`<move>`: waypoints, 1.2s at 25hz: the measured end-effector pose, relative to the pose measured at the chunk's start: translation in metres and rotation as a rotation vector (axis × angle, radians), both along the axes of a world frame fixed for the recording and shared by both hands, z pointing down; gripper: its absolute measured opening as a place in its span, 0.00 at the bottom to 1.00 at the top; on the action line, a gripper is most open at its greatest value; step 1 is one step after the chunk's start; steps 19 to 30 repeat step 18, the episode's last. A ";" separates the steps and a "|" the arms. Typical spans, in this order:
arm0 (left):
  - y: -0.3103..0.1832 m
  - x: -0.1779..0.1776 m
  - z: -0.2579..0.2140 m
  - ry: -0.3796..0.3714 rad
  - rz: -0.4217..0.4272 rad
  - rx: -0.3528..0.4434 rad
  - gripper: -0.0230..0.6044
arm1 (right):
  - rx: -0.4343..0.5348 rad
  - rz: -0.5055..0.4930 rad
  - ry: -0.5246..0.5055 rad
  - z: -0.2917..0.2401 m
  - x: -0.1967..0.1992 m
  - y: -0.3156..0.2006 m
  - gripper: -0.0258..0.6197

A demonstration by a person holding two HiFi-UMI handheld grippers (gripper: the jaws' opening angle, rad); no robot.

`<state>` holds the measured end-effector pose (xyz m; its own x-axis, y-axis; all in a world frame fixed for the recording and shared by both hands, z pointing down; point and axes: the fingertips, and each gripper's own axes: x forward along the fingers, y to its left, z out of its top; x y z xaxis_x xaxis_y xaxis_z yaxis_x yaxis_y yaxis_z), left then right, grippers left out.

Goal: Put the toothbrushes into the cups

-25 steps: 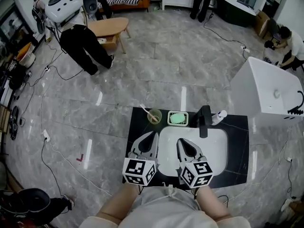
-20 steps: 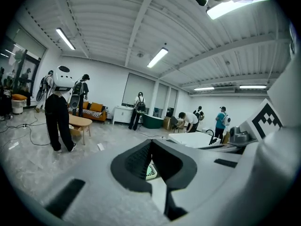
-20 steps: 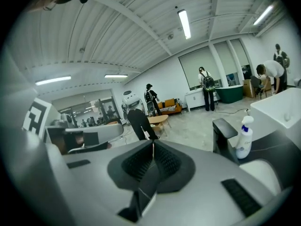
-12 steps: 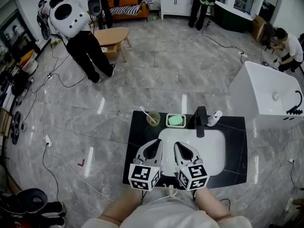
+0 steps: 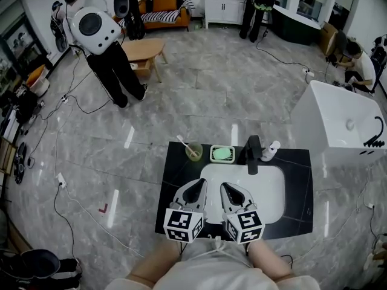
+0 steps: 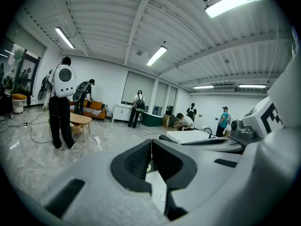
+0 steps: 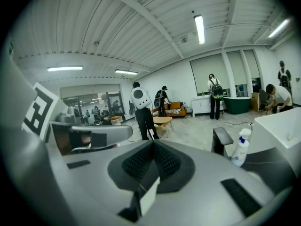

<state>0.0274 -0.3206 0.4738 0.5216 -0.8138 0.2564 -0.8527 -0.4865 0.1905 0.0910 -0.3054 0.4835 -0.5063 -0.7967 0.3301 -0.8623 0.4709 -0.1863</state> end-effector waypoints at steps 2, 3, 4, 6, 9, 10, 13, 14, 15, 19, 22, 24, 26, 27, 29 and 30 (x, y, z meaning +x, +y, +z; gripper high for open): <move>-0.001 0.001 0.001 -0.007 0.002 0.000 0.07 | 0.000 -0.001 0.004 0.001 0.001 0.001 0.08; -0.002 0.001 0.002 -0.009 0.002 0.001 0.07 | 0.002 -0.002 0.006 0.001 0.001 0.001 0.08; -0.002 0.000 0.002 -0.011 0.000 0.001 0.07 | 0.004 -0.003 0.010 0.000 0.002 0.001 0.08; -0.002 -0.002 0.003 -0.013 -0.004 -0.001 0.07 | 0.008 -0.005 0.017 0.000 0.002 0.001 0.08; -0.004 -0.004 0.007 -0.018 -0.006 -0.012 0.07 | 0.006 -0.005 0.023 0.001 0.002 0.000 0.08; -0.005 -0.004 0.008 -0.018 -0.006 -0.016 0.07 | 0.004 -0.005 0.025 0.001 0.002 -0.001 0.08; -0.007 -0.004 0.011 -0.018 -0.004 -0.024 0.07 | 0.007 0.008 0.038 0.003 0.004 -0.004 0.08; -0.008 -0.004 0.012 -0.017 -0.003 -0.024 0.07 | 0.009 0.016 0.042 0.003 0.005 -0.005 0.08; -0.010 -0.004 0.012 -0.016 -0.002 -0.024 0.07 | 0.011 0.023 0.045 0.004 0.006 -0.006 0.08; -0.013 -0.006 0.013 -0.013 -0.001 -0.026 0.07 | 0.011 0.035 0.050 0.005 0.007 -0.010 0.08; -0.013 -0.006 0.013 -0.013 -0.001 -0.026 0.07 | 0.011 0.035 0.050 0.005 0.007 -0.010 0.08; -0.013 -0.006 0.013 -0.013 -0.001 -0.026 0.07 | 0.011 0.035 0.050 0.005 0.007 -0.010 0.08; -0.013 -0.006 0.013 -0.013 -0.001 -0.026 0.07 | 0.011 0.035 0.050 0.005 0.007 -0.010 0.08; -0.013 -0.006 0.013 -0.013 -0.001 -0.026 0.07 | 0.011 0.035 0.050 0.005 0.007 -0.010 0.08; -0.013 -0.006 0.013 -0.013 -0.001 -0.026 0.07 | 0.011 0.035 0.050 0.005 0.007 -0.010 0.08; -0.013 -0.006 0.013 -0.013 -0.001 -0.026 0.07 | 0.011 0.035 0.050 0.005 0.007 -0.010 0.08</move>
